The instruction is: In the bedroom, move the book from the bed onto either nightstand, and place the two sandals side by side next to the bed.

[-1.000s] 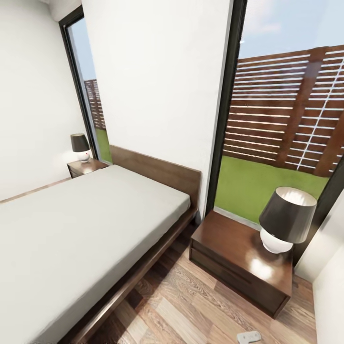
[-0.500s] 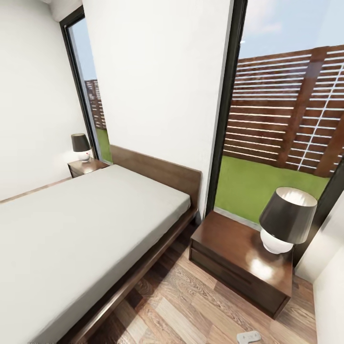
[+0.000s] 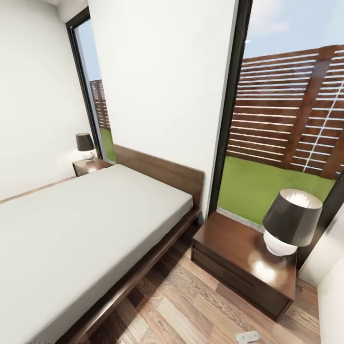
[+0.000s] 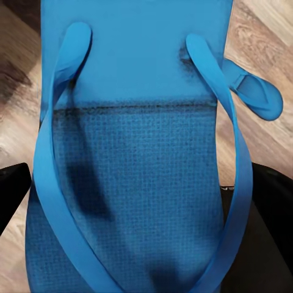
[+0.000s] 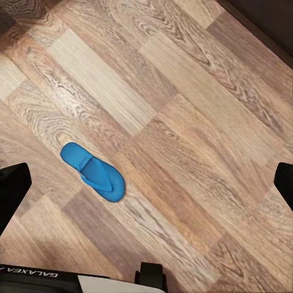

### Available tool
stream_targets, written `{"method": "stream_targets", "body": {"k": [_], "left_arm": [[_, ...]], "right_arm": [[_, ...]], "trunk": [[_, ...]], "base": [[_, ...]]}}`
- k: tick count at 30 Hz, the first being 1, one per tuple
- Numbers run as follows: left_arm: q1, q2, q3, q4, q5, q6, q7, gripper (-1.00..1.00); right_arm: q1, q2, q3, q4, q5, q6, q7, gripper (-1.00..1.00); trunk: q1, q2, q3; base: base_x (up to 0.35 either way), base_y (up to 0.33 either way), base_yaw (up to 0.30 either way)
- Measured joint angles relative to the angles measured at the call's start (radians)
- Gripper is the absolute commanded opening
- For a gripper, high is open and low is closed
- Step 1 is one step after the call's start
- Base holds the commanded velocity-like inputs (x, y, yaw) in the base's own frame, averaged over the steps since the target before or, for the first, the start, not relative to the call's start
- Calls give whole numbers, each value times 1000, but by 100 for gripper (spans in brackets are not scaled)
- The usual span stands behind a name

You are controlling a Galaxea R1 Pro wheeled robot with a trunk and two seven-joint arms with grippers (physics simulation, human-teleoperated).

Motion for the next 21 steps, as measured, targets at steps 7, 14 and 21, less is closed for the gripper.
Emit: {"method": "stream_targets", "body": {"k": [7, 14, 21], "left_arm": [[0, 0, 0, 1, 0, -4, 1, -100], [0, 0, 0, 1, 0, -5, 1, -100], [0, 0, 0, 1, 0, -5, 3, -100]], "right_arm": [[0, 0, 0, 0, 0, 0, 0, 100], [0, 0, 0, 0, 0, 0, 0, 100], [0, 0, 0, 0, 0, 0, 0, 100]], "trunk": [[0, 0, 0], [0, 0, 0], [0, 0, 0]], "base": [[0, -1, 197], [0, 0, 40], [0, 0, 62]]}}
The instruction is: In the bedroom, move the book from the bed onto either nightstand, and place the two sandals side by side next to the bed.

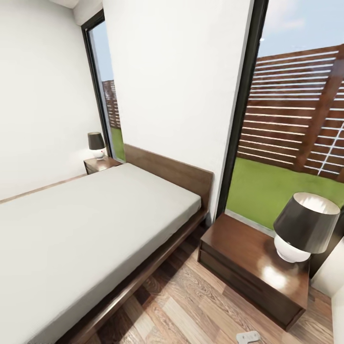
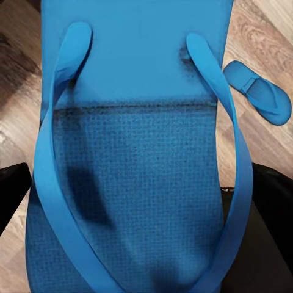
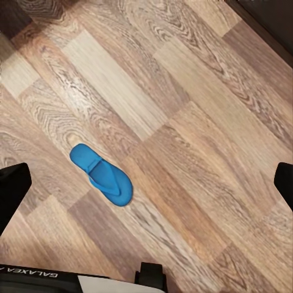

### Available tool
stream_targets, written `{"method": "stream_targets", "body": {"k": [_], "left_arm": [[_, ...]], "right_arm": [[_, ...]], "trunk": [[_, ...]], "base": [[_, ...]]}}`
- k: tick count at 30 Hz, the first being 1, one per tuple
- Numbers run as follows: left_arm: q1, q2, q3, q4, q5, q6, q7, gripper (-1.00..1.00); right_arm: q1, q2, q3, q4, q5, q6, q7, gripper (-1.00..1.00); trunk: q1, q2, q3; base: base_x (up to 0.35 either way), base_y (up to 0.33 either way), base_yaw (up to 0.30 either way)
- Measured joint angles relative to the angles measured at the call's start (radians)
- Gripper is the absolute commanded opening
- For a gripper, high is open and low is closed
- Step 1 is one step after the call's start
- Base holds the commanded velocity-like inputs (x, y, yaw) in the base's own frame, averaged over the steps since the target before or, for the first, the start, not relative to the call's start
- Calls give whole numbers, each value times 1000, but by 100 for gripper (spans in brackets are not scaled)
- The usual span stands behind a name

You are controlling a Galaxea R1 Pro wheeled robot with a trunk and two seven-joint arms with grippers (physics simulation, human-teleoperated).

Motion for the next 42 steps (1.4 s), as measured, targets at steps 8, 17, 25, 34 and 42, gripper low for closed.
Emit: {"method": "stream_targets", "body": {"k": [8, 17, 25, 34, 42], "left_arm": [[0, 0, 0, 0, 0, 0, 0, -100], [0, 0, 0, 0, 0, 0, 0, -100], [0, 0, 0, 0, 0, -1, 0, -100], [0, 0, 0, 0, 0, -1, 0, -100], [0, 0, 0, 0, 0, -1, 0, -100]], "right_arm": [[0, 0, 0, 0, 0, -2, 0, 100], [0, 0, 0, 0, 0, -2, 0, 100], [0, 0, 0, 0, 0, -2, 0, 100], [0, 0, 0, 0, 0, -2, 0, 100], [0, 0, 0, 0, 0, -2, 0, 100]], "trunk": [[0, 0, 0], [0, 0, 0], [0, 0, 0], [0, 0, 0], [0, 0, 0]], "base": [[0, -77, 12], [0, -68, 2], [0, -8, 68], [0, -1, 148], [0, 0, 231]]}}
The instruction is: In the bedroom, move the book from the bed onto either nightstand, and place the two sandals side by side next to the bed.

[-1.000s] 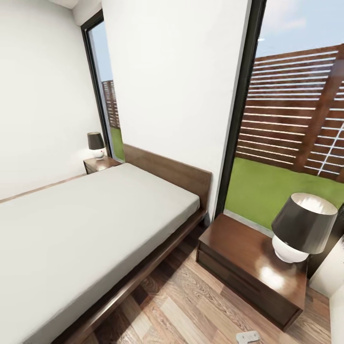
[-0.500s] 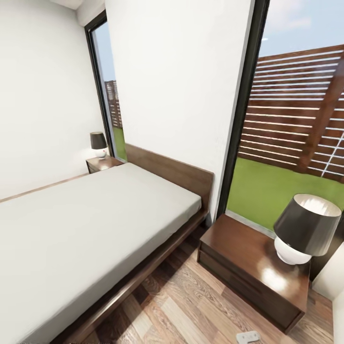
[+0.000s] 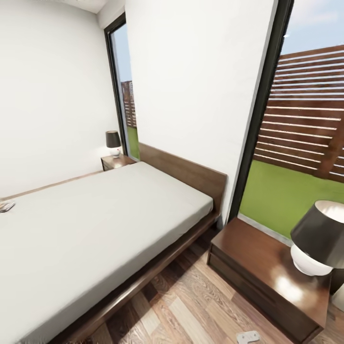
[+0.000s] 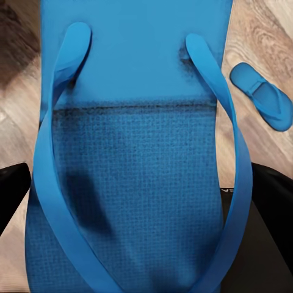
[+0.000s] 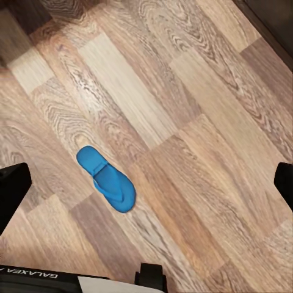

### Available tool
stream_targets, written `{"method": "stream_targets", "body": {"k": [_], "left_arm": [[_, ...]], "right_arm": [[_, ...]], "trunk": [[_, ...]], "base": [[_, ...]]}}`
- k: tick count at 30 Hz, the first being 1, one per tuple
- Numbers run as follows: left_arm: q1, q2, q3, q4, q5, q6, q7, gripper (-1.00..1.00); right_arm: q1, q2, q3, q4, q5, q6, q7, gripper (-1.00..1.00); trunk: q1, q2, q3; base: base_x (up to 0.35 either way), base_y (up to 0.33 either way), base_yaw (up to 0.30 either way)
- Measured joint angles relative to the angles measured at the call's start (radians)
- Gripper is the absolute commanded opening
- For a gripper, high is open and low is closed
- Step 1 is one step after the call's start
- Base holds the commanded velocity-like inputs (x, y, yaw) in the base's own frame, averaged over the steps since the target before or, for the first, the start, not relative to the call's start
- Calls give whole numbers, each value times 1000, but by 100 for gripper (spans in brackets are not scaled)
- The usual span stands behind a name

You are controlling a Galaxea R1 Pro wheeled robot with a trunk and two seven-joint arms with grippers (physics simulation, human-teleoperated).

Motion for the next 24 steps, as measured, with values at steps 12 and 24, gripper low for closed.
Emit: {"method": "stream_targets", "body": {"k": [12, 24], "left_arm": [[0, 0, 0, 0, 0, 0, 0, -100], [0, 0, -1, 0, 0, 0, 0, -100]], "right_arm": [[0, 0, 0, 0, 0, 0, 0, 100], [0, 0, 0, 0, 0, 0, 0, 100]], "trunk": [[0, 0, 0], [0, 0, 0]], "base": [[0, 0, 143], [0, 0, 41]]}}
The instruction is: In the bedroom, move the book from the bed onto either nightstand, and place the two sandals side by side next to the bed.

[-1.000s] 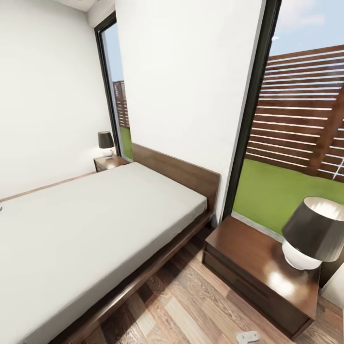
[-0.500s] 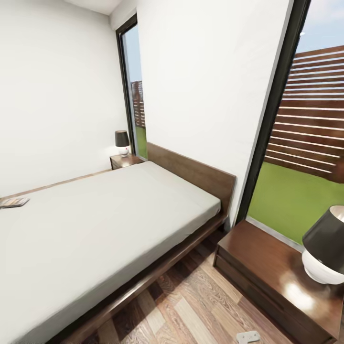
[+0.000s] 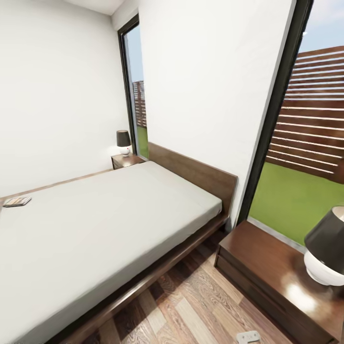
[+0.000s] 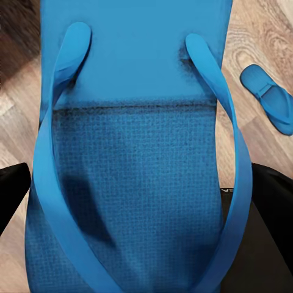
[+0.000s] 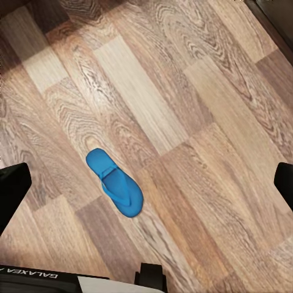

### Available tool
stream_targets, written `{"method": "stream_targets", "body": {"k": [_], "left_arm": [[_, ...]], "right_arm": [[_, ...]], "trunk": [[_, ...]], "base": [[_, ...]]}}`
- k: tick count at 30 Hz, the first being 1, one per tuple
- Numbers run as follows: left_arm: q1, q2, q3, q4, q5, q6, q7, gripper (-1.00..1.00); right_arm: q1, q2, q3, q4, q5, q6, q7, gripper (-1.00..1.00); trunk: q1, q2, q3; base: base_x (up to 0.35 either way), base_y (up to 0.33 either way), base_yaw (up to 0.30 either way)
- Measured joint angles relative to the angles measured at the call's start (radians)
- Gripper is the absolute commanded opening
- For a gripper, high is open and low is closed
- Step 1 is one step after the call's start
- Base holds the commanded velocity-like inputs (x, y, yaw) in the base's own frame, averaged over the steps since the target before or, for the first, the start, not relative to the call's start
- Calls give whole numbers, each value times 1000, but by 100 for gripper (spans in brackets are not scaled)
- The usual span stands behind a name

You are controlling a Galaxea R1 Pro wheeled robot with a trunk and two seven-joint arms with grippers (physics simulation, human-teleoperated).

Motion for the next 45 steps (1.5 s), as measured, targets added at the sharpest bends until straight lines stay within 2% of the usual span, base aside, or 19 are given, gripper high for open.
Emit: {"method": "stream_targets", "body": {"k": [45], "left_arm": [[0, 0, 0, 0, 0, 0, 0, -100]], "right_arm": [[0, 0, 0, -1, 0, 0, 0, 100]], "trunk": [[0, 0, 0]], "base": [[0, 0, 14]]}}
